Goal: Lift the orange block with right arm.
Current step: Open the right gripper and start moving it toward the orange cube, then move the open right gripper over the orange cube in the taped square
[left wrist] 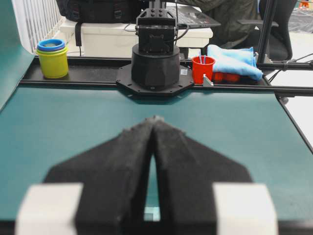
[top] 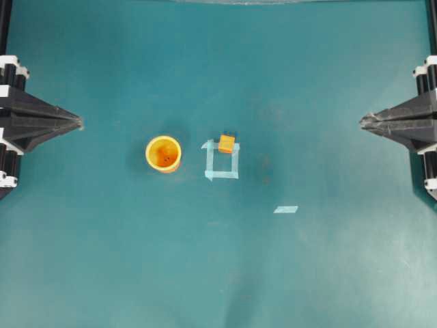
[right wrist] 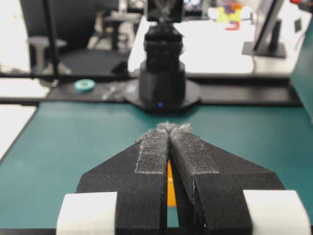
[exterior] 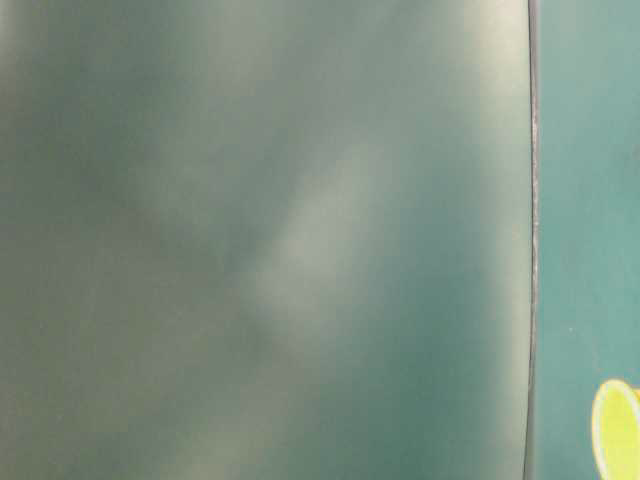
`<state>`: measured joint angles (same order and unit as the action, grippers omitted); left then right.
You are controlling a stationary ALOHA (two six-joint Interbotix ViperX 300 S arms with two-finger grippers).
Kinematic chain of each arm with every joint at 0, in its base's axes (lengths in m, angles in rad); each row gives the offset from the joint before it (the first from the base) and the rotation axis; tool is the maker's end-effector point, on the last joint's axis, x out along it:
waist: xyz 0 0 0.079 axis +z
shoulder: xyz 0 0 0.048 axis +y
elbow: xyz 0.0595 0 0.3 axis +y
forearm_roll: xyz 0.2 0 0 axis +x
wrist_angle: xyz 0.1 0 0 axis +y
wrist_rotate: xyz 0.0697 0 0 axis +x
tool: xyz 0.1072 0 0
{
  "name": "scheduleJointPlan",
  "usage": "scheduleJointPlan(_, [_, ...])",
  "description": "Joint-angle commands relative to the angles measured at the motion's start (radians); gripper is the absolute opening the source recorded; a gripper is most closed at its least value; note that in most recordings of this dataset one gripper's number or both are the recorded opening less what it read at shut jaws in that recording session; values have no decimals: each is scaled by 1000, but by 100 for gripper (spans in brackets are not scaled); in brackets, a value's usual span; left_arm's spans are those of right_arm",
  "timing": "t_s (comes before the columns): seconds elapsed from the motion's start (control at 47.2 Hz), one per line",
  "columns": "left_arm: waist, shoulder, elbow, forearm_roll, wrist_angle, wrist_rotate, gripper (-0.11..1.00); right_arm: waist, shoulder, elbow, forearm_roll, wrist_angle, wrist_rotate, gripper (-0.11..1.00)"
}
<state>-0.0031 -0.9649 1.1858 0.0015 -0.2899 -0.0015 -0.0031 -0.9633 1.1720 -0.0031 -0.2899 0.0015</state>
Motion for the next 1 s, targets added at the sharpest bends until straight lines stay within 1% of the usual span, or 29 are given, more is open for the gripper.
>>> scheduleJointPlan(0.0, [2,8,-37,8,25,12,-1,2,12,-26,3,-2,11,0])
scheduleJointPlan(0.064, [2,8,-43,8,41,12,2,2,25,-40,3,35,12,0])
scheduleJointPlan(0.106, [2,8,-46,8,49,12,0,2,41,-63,3,83,12,0])
scheduleJointPlan(0.212, [2,8,-51,8,51,12,0,2,77,-121,3,195,11,0])
scheduleJointPlan(0.339, [2,8,-54,8,49,11,0,2,126,-187,3,287,11,0])
scheduleJointPlan(0.466, [2,8,-55,8,49,11,0,2,179,-244,3,341,12,0])
scheduleJointPlan(0.72, [0,8,-55,8,49,11,0,2,272,-330,2,354,11,1])
scheduleJointPlan(0.805, [2,8,-55,8,49,11,0,2,296,-350,2,354,9,9])
scheduleJointPlan(0.868, [2,8,-55,8,48,11,0,2,318,-368,2,354,9,18])
scheduleJointPlan(0.932, [0,8,-55,8,48,11,0,2,337,-382,2,354,9,30])
scheduleJointPlan(0.974, [2,8,-55,8,48,11,0,2,351,-393,0,354,9,35])
